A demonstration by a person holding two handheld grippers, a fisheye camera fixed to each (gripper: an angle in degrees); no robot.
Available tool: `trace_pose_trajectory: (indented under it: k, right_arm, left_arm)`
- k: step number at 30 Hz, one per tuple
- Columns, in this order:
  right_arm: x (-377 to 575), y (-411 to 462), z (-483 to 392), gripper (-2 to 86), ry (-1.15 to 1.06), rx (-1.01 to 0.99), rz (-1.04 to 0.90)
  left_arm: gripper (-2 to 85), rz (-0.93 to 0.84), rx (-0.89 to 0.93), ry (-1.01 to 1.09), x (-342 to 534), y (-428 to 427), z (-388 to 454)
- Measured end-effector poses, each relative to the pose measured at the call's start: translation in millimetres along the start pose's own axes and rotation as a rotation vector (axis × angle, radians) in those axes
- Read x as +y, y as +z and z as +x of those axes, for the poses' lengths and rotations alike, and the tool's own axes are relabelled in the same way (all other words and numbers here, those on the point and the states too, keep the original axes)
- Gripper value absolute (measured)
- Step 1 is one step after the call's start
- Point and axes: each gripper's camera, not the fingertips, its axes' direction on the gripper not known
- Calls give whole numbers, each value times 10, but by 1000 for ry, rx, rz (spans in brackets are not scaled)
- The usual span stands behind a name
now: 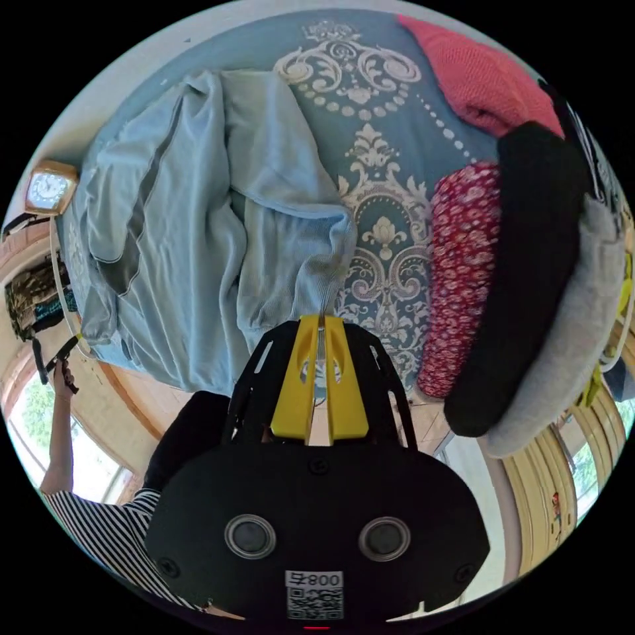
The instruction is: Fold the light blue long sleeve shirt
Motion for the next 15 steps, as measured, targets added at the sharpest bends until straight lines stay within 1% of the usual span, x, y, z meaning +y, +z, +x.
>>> trace_pose_trajectory:
  k: [1, 3, 4, 5, 8, 10, 11, 13, 15]
  right_arm:
    - [12, -89, 29, 18, -10, 24, 12]
    - [38, -473, 195, 19, -14, 147, 84]
    - [34, -568, 251, 20, -7, 167, 103]
    - [13, -748, 376, 22, 20, 197, 141]
    - [-76, -991, 690, 32, 112, 247, 202]
    - [-114, -913, 834, 43, 149, 255, 181]
    - [-91, -796, 897, 55, 175, 262, 178]
    - [-3, -520, 945, 69, 187, 235, 165]
    - [175, -45, 916, 83, 161, 148, 110]
  left_arm:
    - [8, 15, -24, -2, -6, -61, -49]
    - [10, 86, -151, -42, -43, -342, -307]
    - [11, 108, -183, -68, -52, -414, -392]
    - [13, 152, -235, -138, -68, -546, -582]
    - [26, 265, -257, -313, -57, -717, -989]
    - [47, 293, -216, -343, -30, -632, -1069]
    - [62, 286, -159, -333, -6, -479, -1057]
    - [78, 235, -90, -270, 38, -127, -932]
    - [88, 101, 46, -157, 128, 494, -669]
